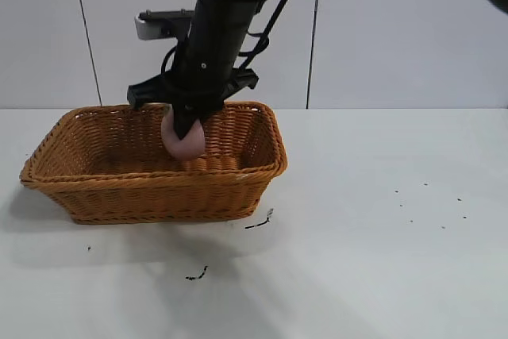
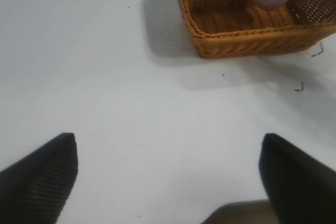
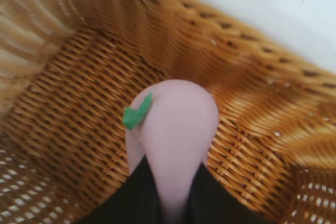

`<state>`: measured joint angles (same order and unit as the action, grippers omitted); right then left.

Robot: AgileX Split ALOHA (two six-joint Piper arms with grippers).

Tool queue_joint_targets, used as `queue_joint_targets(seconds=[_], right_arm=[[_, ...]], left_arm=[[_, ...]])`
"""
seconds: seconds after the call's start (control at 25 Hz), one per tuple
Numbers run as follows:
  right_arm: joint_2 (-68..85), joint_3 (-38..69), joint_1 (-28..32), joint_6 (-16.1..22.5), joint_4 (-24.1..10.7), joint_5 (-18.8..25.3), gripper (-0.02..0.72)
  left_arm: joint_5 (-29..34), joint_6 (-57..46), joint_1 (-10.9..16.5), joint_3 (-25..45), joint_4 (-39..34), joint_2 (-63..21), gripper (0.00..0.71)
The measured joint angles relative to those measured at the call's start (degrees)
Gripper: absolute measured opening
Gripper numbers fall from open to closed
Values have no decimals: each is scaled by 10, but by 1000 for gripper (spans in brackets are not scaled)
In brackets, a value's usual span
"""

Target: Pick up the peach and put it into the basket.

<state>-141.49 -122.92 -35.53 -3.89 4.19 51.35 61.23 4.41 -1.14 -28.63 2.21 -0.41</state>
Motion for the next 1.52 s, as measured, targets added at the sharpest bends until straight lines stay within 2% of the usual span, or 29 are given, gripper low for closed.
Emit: queue_joint_targets(seconds=[0.04, 0.08, 0.12, 0.24, 0.44, 0.6, 0.72, 1.04, 1.24, 1.36, 1.52], right_arm=[[1, 0, 0, 0, -1, 4, 540], [3, 0, 0, 0, -1, 7, 603], [6, 0, 0, 0, -2, 10, 640], [23, -1, 0, 0, -5, 18, 681], [59, -19, 3, 0, -5, 25, 689], [70, -55, 28, 0, -5, 41, 690], [71, -68, 69, 0, -5, 51, 690], [71, -68, 231, 0, -9, 80, 690], [71, -68, 322, 0, -11, 114, 690], [71, -68, 352, 0, -11, 144, 690], [71, -68, 358, -5, -8, 178, 690]], left_arm=[[0, 0, 0, 0, 0, 0, 692], [0, 0, 0, 0, 0, 0, 692], [0, 0, 0, 0, 0, 0, 692], [0, 0, 0, 0, 0, 0, 692], [0, 0, 0, 0, 0, 0, 692], [0, 0, 0, 0, 0, 0, 692], [0, 0, 0, 0, 0, 0, 692], [0, 0, 0, 0, 0, 0, 692], [0, 0, 0, 0, 0, 0, 692], [0, 0, 0, 0, 0, 0, 692], [0, 0, 0, 0, 0, 0, 692]])
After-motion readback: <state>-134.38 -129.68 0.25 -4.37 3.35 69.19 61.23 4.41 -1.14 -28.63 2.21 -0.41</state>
